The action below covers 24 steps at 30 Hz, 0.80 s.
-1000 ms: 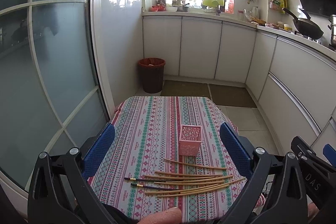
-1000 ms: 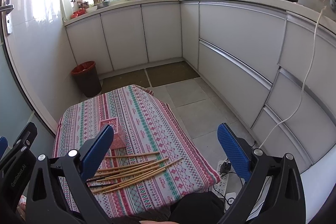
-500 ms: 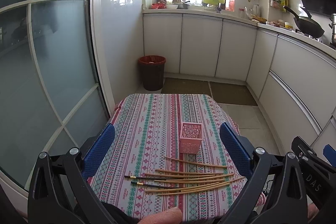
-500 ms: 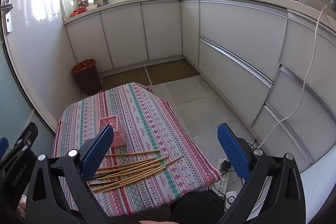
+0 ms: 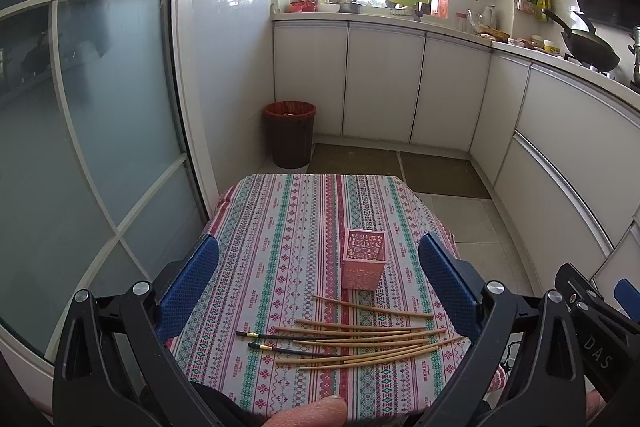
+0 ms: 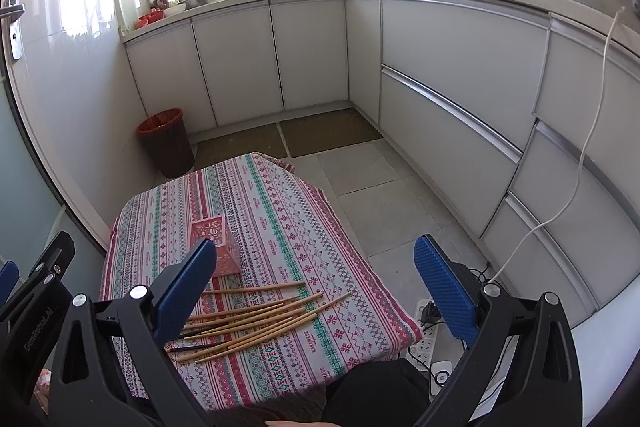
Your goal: Organize utensils
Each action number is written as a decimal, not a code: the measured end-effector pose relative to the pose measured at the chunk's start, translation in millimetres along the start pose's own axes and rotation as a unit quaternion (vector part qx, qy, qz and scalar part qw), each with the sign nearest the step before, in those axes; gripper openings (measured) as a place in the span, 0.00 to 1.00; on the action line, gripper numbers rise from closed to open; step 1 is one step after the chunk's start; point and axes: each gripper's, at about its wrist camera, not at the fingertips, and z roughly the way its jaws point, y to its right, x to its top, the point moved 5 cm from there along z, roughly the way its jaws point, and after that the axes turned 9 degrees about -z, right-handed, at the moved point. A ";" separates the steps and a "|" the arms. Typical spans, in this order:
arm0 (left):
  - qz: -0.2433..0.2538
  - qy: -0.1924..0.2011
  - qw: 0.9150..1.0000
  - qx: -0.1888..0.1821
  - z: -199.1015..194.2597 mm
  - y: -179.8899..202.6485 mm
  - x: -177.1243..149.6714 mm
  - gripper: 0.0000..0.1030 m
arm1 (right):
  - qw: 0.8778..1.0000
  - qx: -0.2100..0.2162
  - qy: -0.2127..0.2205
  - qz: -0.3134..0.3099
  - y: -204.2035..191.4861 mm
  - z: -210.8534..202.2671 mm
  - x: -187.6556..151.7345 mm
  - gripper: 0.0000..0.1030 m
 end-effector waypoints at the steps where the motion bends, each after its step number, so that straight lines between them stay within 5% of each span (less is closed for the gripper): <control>1: 0.001 -0.001 1.000 0.000 0.3 0.1 0.0 0.93 | 1.000 0.000 -0.001 0.000 -0.1 0.2 -0.2 0.94; 24: 0.000 -0.008 1.000 0.004 5.6 -1.7 -2.6 0.93 | 1.000 0.005 -0.012 0.002 -0.7 4.5 -2.6 0.94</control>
